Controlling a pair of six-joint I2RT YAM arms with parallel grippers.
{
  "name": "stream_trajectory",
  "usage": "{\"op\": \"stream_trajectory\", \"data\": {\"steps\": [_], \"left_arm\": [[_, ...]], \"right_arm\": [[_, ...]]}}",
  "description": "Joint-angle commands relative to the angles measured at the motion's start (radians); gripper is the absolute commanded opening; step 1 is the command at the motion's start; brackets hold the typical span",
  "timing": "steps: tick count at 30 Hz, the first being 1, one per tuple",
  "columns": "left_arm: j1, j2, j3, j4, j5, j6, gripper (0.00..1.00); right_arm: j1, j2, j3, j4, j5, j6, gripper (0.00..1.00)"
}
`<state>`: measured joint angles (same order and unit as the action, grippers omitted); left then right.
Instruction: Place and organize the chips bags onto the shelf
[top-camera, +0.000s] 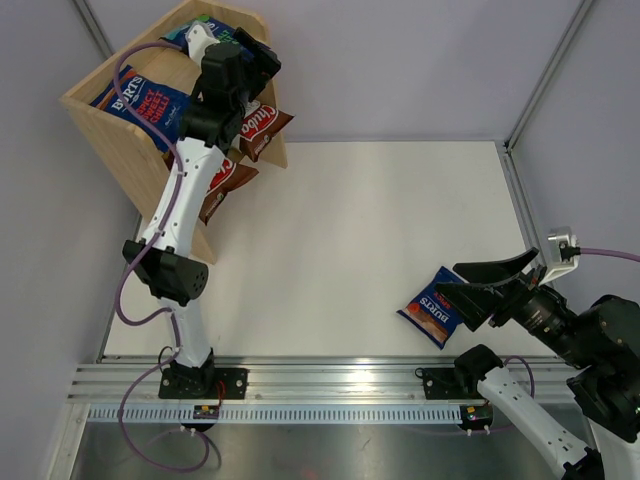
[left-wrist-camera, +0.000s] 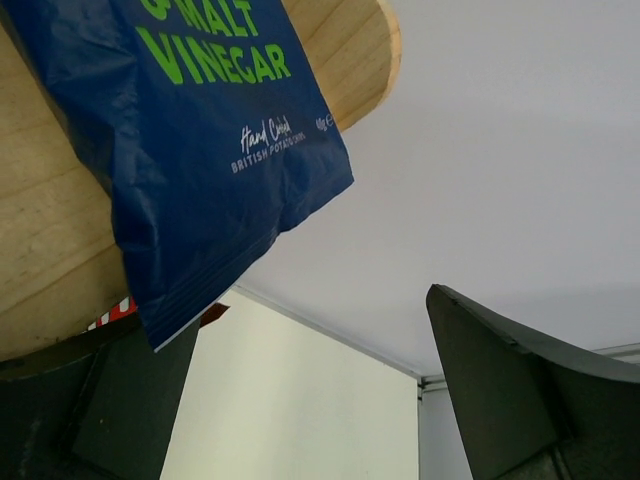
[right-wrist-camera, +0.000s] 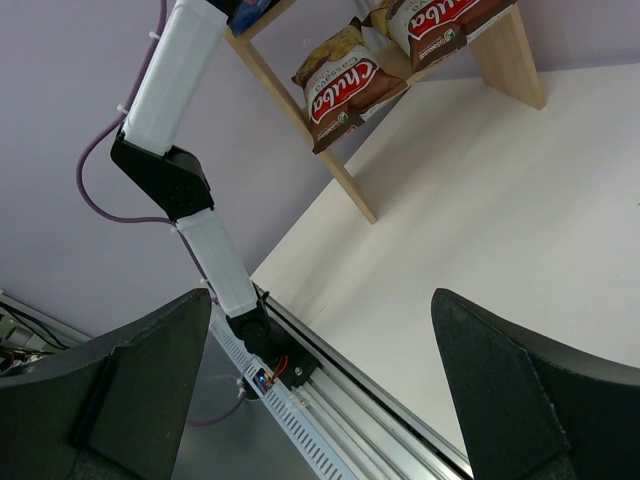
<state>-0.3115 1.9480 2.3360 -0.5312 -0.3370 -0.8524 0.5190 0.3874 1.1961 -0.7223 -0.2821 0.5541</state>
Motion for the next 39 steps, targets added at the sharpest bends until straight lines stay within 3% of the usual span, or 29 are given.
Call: {"op": "stream_trajectory", "data": {"steps": [1, 5, 11, 17, 23, 26, 32, 35, 39], "left_arm": [[0.049, -0.038, -0.063, -0.089, -0.024, 0.059, 0.99], [0.045, -0.061, -0.03, -0.076, 0.059, 0.116, 0.99], [0.04, -0.144, -0.047, -0.119, 0.059, 0.145, 0.99], [0.019, -0.323, -0.251, -0.055, 0.157, 0.179, 0.99], [-0.064, -0.408, -0.208, -0.091, 0.248, 0.289, 0.99], [-0.06, -0.42, -0.152, -0.131, 0.237, 0.337, 0.99], [0.029, -0.344, -0.156, -0.108, 0.392, 0.345, 0.99], [0.031, -0.302, -0.141, -0.095, 0.469, 0.348, 0.99], [-0.023, -0.365, -0.176, -0.012, 0.515, 0.384, 0.99]], "right_arm": [[0.004, 0.011, -0.007, 0.038, -0.019, -0.016, 1.0], [0.004, 0.019, -0.032, 0.046, -0.014, -0.028, 0.99], [0.004, 0.108, -0.116, 0.083, 0.052, -0.083, 1.0], [0.003, 0.35, -0.116, 0.101, 0.222, -0.14, 0.99], [0.0, 0.586, -0.124, 0.126, 0.375, -0.119, 1.0], [-0.005, 0.639, -0.168, 0.196, 0.313, -0.077, 0.99], [-0.005, 0.619, -0.225, 0.299, 0.179, -0.023, 0.99], [-0.005, 0.588, -0.205, 0.258, 0.211, -0.034, 0.99], [-0.005, 0.573, -0.172, 0.173, 0.331, -0.072, 1.0]]}}
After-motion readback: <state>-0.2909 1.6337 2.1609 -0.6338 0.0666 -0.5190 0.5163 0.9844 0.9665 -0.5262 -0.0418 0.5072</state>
